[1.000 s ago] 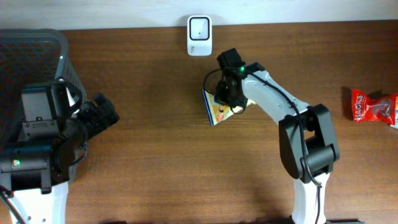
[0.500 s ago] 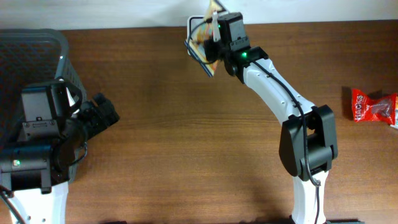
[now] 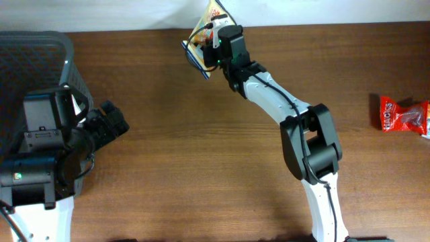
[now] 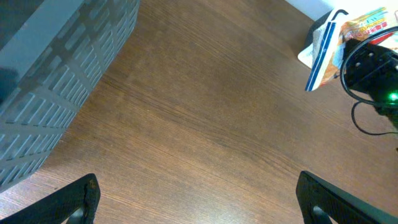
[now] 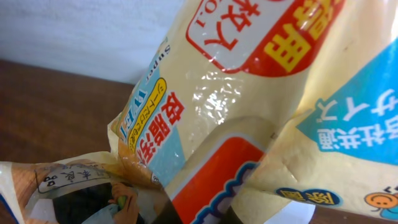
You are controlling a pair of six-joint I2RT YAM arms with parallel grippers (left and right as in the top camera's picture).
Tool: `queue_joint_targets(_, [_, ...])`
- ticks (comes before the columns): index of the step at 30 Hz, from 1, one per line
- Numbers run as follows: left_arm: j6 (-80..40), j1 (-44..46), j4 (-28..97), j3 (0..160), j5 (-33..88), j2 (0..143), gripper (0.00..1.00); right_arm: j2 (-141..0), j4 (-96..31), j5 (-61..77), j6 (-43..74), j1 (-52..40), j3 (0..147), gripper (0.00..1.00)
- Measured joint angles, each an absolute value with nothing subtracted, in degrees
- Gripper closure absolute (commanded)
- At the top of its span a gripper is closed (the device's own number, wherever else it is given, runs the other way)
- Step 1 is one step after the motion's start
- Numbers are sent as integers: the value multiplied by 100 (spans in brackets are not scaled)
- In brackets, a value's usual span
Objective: Scan the item barcode
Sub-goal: 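Raise yellow bag high near the scanner with right gripper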
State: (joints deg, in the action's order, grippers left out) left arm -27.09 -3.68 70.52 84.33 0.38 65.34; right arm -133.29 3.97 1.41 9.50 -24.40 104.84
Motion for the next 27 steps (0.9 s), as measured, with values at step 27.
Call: queue_joint_targets(27, [-2709, -368, 7052, 8433, 38, 6534, 1, -13168, -884, -886, 1409, -2368, 10847, 96])
